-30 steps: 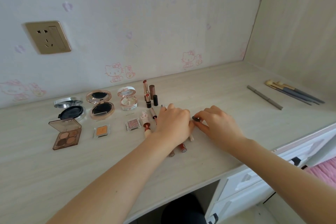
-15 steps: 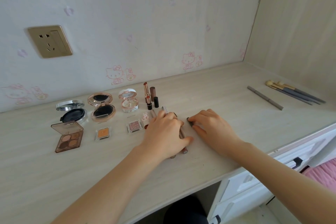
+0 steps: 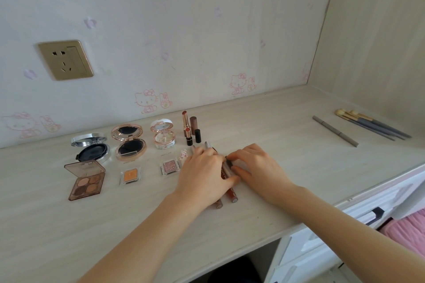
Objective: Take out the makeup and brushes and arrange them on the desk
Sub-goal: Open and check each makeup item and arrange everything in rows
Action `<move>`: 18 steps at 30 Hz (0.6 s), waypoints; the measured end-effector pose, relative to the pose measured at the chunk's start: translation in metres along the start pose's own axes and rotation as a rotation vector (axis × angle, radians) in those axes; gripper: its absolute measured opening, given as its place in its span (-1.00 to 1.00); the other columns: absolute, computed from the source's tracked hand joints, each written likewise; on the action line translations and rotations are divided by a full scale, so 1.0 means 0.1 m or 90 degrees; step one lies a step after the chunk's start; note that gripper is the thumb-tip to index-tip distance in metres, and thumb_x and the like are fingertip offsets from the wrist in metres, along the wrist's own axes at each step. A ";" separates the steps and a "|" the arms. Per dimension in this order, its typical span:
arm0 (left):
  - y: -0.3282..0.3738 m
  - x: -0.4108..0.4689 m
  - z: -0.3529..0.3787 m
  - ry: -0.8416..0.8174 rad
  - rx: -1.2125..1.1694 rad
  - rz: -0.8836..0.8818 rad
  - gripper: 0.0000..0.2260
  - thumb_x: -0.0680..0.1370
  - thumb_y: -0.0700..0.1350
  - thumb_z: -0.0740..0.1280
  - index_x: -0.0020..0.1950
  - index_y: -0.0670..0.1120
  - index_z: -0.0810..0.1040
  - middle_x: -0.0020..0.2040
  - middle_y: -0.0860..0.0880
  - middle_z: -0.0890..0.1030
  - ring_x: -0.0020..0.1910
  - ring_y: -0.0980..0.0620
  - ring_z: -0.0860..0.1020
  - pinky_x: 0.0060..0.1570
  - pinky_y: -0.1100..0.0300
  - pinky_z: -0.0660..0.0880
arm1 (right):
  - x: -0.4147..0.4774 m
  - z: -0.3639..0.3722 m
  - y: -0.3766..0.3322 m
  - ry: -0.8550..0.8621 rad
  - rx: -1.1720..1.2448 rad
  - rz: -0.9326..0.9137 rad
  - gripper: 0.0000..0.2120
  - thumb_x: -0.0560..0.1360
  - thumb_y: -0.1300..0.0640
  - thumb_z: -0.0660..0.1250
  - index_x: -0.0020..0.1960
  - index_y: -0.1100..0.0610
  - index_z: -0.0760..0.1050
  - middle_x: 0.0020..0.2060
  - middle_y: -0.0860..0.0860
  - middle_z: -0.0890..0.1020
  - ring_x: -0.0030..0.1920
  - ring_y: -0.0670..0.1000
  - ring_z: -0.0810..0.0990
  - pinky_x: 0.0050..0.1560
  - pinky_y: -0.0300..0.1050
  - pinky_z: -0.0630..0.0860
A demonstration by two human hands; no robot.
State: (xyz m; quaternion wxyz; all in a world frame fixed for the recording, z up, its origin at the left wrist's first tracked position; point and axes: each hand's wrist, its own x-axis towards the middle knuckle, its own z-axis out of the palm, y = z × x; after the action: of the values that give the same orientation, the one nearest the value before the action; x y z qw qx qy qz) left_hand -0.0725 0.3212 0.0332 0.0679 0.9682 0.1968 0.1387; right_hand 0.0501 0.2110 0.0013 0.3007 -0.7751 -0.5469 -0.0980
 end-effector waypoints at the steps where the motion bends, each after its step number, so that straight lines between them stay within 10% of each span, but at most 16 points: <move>1: 0.00 0.00 0.00 0.000 -0.001 0.001 -0.57 0.42 0.28 0.27 0.13 0.04 0.57 0.08 0.09 0.53 0.17 0.04 0.35 0.11 0.11 0.41 | -0.01 -0.01 0.00 0.001 0.000 0.006 -0.80 0.49 0.14 0.34 0.11 0.06 0.58 -0.09 -0.03 0.63 0.08 0.01 0.49 -0.06 -0.10 0.52; 18: 0.54 0.65 0.12 -0.031 -0.092 0.117 -0.69 0.59 0.02 0.22 0.30 -0.03 0.48 0.26 0.05 0.50 0.32 0.05 0.33 0.18 0.07 0.42 | -0.28 -0.81 0.69 -0.037 -0.171 0.148 -0.68 0.58 0.04 0.20 0.32 0.03 0.44 0.18 -0.03 0.55 0.26 -0.04 0.44 0.11 -0.06 0.51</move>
State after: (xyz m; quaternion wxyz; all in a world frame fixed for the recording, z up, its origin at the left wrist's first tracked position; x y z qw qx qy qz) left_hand 0.0082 0.2971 0.0471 0.1295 0.9777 0.0954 0.1349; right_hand 0.1158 0.1268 0.0280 0.1880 -0.8689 -0.4440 -0.1119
